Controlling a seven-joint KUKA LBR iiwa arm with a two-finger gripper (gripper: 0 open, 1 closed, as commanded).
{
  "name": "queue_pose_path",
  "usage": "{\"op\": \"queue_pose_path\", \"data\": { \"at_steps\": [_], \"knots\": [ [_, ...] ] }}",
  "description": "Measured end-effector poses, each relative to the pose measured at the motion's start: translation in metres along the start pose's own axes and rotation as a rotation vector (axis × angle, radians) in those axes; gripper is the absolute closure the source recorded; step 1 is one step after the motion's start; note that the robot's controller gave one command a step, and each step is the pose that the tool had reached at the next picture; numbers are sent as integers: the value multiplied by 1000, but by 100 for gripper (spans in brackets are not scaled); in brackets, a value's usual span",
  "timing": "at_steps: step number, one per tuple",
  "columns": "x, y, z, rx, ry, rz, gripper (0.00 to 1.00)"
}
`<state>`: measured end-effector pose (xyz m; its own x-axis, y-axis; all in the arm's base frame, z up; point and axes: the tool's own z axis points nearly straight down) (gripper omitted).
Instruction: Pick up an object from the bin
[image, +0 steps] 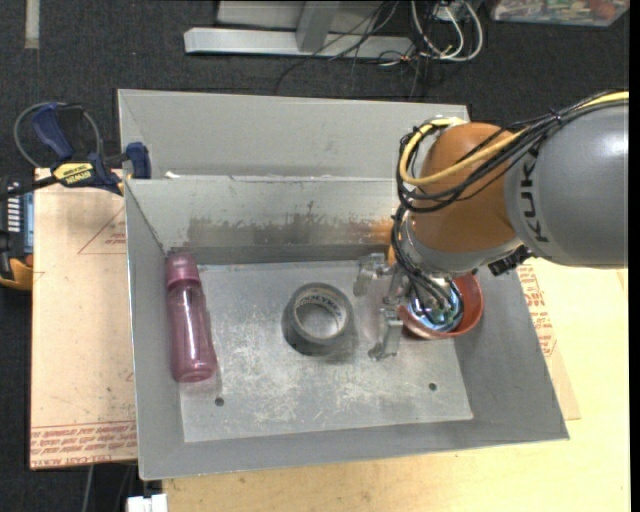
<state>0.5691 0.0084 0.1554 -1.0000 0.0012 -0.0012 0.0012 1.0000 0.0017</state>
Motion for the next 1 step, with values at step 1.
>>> {"op": "queue_pose_path", "data": {
  "at_steps": [1],
  "knots": [
    [0,0,0,0,0,0,0]
  ]
}}
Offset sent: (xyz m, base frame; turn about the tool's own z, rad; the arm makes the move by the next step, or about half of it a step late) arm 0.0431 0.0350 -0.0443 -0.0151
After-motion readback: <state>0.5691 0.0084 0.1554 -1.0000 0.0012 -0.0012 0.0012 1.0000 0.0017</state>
